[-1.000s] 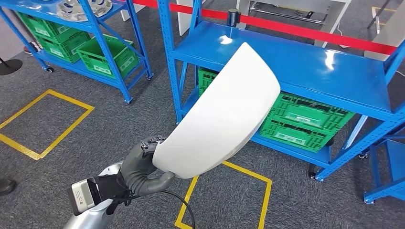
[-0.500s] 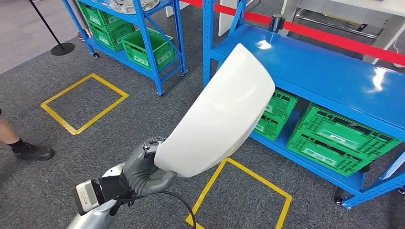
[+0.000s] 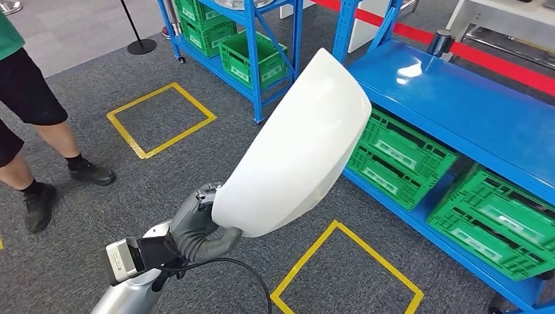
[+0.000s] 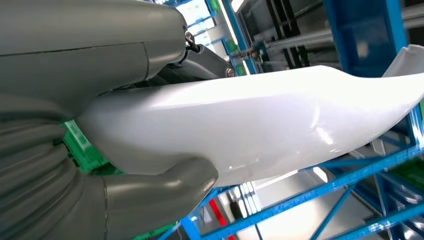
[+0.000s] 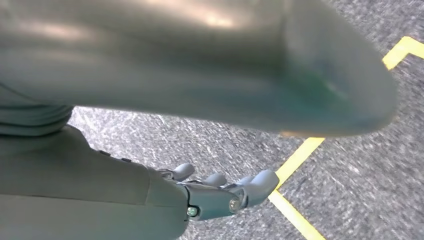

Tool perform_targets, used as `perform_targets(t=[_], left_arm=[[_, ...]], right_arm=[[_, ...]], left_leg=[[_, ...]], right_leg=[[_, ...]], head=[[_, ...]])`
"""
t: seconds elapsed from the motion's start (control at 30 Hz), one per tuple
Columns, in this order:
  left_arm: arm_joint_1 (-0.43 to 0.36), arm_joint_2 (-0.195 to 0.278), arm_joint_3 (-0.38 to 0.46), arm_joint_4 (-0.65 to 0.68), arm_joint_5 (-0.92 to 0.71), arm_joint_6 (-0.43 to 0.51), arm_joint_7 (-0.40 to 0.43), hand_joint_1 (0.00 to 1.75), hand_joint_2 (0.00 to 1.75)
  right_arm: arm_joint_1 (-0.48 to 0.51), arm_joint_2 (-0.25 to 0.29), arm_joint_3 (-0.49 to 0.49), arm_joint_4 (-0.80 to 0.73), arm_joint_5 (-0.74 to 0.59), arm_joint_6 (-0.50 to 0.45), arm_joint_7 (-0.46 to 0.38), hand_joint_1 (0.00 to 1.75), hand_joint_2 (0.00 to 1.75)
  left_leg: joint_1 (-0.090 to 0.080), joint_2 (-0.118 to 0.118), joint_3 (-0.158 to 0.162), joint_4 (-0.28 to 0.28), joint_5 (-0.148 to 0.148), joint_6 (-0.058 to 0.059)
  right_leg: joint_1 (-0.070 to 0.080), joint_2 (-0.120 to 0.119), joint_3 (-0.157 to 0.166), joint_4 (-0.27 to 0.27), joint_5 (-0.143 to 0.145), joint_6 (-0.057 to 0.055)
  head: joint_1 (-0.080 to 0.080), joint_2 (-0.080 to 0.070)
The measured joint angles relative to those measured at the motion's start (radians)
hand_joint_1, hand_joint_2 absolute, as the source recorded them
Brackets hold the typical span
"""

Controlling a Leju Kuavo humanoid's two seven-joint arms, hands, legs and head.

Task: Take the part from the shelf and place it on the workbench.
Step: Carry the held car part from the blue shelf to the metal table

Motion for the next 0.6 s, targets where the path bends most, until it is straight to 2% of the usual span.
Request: perform_targets(t=[0.03, 0.07, 0.13, 0.17, 0.2, 0.23, 0.27, 0.3, 0.37, 0.4, 0.43, 0.47, 0.5, 0.53, 0.6], left_arm=[[-0.003, -0.001, 0.0, 0.002, 0.002, 0.0, 0.0, 1.75, 1.75], [-0.009, -0.004, -0.001, 0.005, 0.004, 0.0, 0.0, 1.75, 1.75], [-0.02, -0.01, -0.002, 0.014, 0.009, 0.0, 0.0, 1.75, 1.75], [-0.024, -0.012, -0.003, 0.02, 0.011, 0.0, 0.0, 1.75, 1.75], [-0.025, -0.013, -0.003, 0.025, 0.012, 0.0, 0.0, 1.75, 1.75], [-0.027, -0.013, -0.003, 0.03, 0.013, 0.001, 0.0, 1.75, 1.75], [-0.029, -0.013, -0.004, 0.034, 0.013, 0.001, 0.0, 1.75, 1.75], [-0.032, -0.013, -0.004, 0.037, 0.014, 0.002, 0.0, 1.75, 1.75], [-0.04, -0.013, -0.004, 0.042, 0.014, 0.002, 0.0, 1.75, 1.75], [-0.043, -0.014, -0.004, 0.043, 0.014, 0.002, 0.0, 1.75, 1.75], [-0.046, -0.014, -0.005, 0.045, 0.015, 0.002, 0.0, 1.75, 1.75], [-0.048, -0.015, -0.006, 0.047, 0.015, 0.002, 0.0, 1.75, 1.75], [-0.048, -0.015, -0.006, 0.048, 0.015, 0.002, 0.0, 1.75, 1.75], [-0.049, -0.014, -0.007, 0.048, 0.015, 0.002, 0.0, 1.75, 1.75], [-0.055, -0.014, -0.009, 0.051, 0.017, 0.002, 0.0, 1.75, 1.75]], right_arm=[[-0.001, -0.001, 0.0, 0.0, 0.0, 0.001, 0.002, 0.0, 0.0], [-0.001, -0.002, 0.0, 0.0, 0.0, 0.004, 0.005, 0.0, 0.0], [0.003, -0.004, 0.0, 0.0, 0.0, 0.009, 0.012, 0.0, 0.0], [0.006, -0.005, 0.0, 0.0, 0.0, 0.01, 0.015, 0.0, 0.0], [0.009, -0.006, 0.0, 0.0, 0.0, 0.01, 0.015, 0.0, 0.0], [0.01, -0.007, 0.0, 0.0, 0.0, 0.01, 0.015, 0.0, 0.0], [0.01, -0.008, 0.0, 0.0, 0.0, 0.01, 0.015, 0.0, 0.0], [0.01, -0.009, 0.0, 0.0, -0.001, 0.01, 0.014, 0.0, 0.0], [0.007, -0.011, 0.0, 0.0, -0.005, 0.01, 0.011, 0.0, 0.0], [0.006, -0.011, -0.001, 0.0, -0.008, 0.01, 0.01, 0.0, 0.0], [0.005, -0.011, -0.001, 0.0, -0.01, 0.01, 0.009, 0.0, 0.0], [0.004, -0.011, -0.001, 0.0, -0.012, 0.01, 0.007, 0.0, 0.0], [0.003, -0.011, -0.001, 0.0, -0.013, 0.01, 0.006, 0.0, 0.0], [0.002, -0.011, -0.002, 0.0, -0.014, 0.01, 0.005, 0.0, 0.0], [0.002, -0.011, -0.002, 0.0, -0.016, 0.01, 0.004, 0.0, 0.0]], left_leg=[[0.002, -0.011, 0.0, -0.004, 0.004, 0.007], [0.004, -0.023, 0.001, -0.007, 0.008, 0.013], [0.006, -0.047, -0.002, -0.009, 0.012, 0.021], [0.006, -0.062, -0.003, -0.008, 0.013, 0.022], [0.005, -0.076, -0.004, -0.007, 0.014, 0.022], [0.005, -0.091, -0.005, -0.005, 0.014, 0.022], [0.005, -0.106, -0.005, -0.002, 0.014, 0.021], [0.006, -0.12, -0.005, 0.001, 0.013, 0.018], [0.006, -0.148, -0.011, 0.009, 0.012, 0.008], [0.006, -0.159, -0.015, 0.012, 0.013, 0.0], [0.007, -0.17, -0.019, 0.011, 0.015, -0.008], [0.008, -0.181, -0.024, 0.009, 0.018, -0.015], [0.01, -0.179, -0.027, 0.009, 0.02, -0.021], [0.009, -0.161, -0.033, 0.019, 0.013, -0.025], [0.007, -0.097, -0.069, 0.095, -0.032, -0.03]], right_leg=[[-0.003, 0.019, -0.003, 0.013, -0.011, 0.005], [-0.005, 0.05, -0.017, 0.048, -0.035, 0.01], [-0.007, 0.115, -0.078, 0.176, -0.1, 0.014], [-0.007, 0.128, -0.112, 0.242, -0.125, 0.015], [-0.007, 0.132, -0.135, 0.281, -0.132, 0.015], [-0.007, 0.134, -0.14, 0.281, -0.117, 0.015], [-0.007, 0.137, -0.126, 0.242, -0.084, 0.014], [-0.01, 0.147, -0.096, 0.175, -0.043, 0.013], [-0.014, 0.187, -0.043, 0.054, 0.004, 0.011], [-0.014, 0.2, -0.031, 0.025, 0.011, 0.007], [-0.011, 0.204, -0.029, 0.019, 0.007, 0.002], [-0.01, 0.191, -0.03, 0.017, 0.01, -0.006], [-0.01, 0.179, -0.029, 0.014, 0.013, -0.014], [-0.01, 0.167, -0.028, 0.011, 0.016, -0.022], [-0.01, 0.14, -0.028, 0.007, 0.018, -0.035]], head=[[0.0, 0.0], [0.002, 0.0], [0.007, 0.0], [0.009, 0.0], [0.01, 0.0], [0.011, 0.0], [0.011, 0.0], [0.012, 0.0], [0.013, 0.0], [0.013, 0.0], [0.013, 0.0], [0.013, 0.0], [0.013, 0.0], [0.01, 0.0], [0.002, 0.0]])
